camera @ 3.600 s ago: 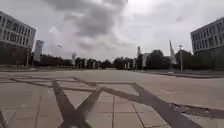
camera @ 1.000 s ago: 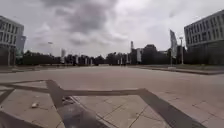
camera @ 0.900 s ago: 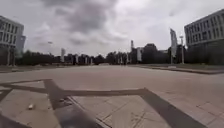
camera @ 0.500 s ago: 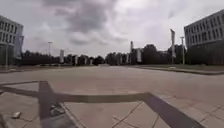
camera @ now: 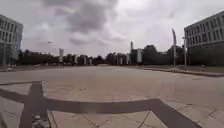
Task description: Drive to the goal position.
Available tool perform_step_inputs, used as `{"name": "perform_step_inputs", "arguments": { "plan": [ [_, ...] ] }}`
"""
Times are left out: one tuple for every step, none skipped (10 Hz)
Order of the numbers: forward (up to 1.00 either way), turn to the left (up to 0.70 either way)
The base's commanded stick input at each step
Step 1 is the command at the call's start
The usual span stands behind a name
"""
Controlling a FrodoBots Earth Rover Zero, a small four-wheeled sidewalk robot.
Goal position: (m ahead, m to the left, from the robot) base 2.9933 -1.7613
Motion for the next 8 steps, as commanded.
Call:
{"name": "perform_step_inputs", "arguments": {
  "plan": [
    [0.7, 0.0],
    [0.7, 0.0],
    [0.7, 0.0],
    [0.7, 0.0],
    [0.7, 0.0],
    [0.7, 0.0],
    [0.7, 0.0],
    [0.7, 0.0]
  ]
}}
